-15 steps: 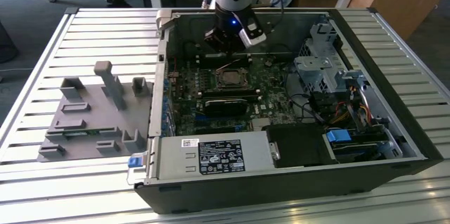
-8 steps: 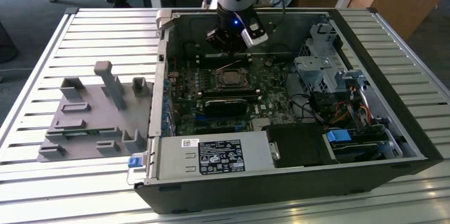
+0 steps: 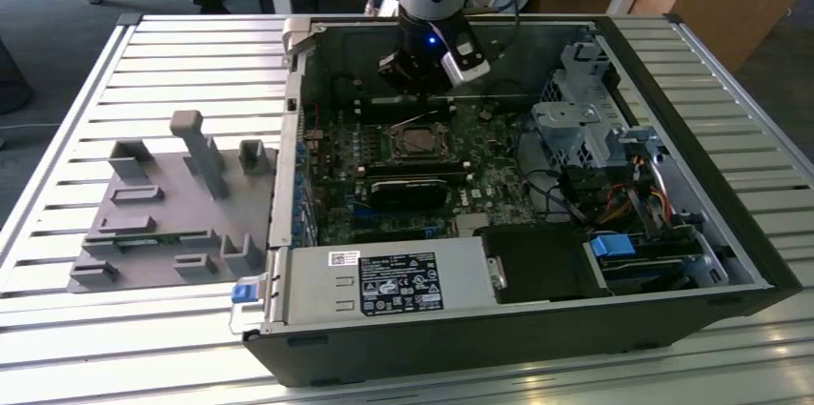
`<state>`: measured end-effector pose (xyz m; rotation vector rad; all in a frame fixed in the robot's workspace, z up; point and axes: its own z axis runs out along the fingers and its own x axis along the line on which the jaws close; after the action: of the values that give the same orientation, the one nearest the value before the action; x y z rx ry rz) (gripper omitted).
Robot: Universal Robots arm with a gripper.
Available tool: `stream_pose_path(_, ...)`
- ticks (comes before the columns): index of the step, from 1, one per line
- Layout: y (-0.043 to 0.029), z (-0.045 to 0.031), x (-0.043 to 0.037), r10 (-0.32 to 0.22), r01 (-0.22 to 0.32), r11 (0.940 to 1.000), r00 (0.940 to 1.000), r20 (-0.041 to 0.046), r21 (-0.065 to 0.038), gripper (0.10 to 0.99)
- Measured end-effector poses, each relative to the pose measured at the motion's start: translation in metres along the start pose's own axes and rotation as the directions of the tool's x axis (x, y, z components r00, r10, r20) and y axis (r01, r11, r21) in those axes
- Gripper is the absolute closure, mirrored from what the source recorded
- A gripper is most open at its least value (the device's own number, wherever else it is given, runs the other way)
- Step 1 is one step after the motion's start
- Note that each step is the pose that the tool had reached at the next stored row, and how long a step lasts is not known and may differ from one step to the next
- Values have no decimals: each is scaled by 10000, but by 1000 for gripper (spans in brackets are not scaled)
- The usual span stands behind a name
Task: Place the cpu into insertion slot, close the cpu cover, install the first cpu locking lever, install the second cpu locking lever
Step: 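Install the first cpu locking lever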
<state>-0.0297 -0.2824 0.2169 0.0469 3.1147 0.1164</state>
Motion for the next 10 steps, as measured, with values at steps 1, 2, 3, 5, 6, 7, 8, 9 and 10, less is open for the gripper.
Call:
stream_pose_path(1, 0, 0, -8, -1, 1, 10000, 10000, -1, 8, 980)
stream_pose_path(2, 0, 1, -17, 0, 0, 10000, 10000, -1, 13, 980)
stream_pose_path(3, 1, 2, -25, -1, 1, 10000, 10000, -1, 18, 980)
stream_pose_path(5, 1, 6, -37, -1, 1, 10000, 10000, -1, 29, 980)
stream_pose_path(6, 1, 9, -41, -1, 1, 10000, 10000, -1, 33, 980)
stream_pose_path(7, 1, 11, -46, -1, 1, 10000, 10000, -1, 37, 980)
stream_pose_path(8, 1, 14, -52, -1, 1, 10000, 10000, 0, 38, 980)
stream_pose_path(9, 1, 18, -57, 0, 0, 10000, 10000, 0, 39, 980)
stream_pose_path(10, 0, 21, -61, -1, 1, 10000, 10000, -1, 40, 980)
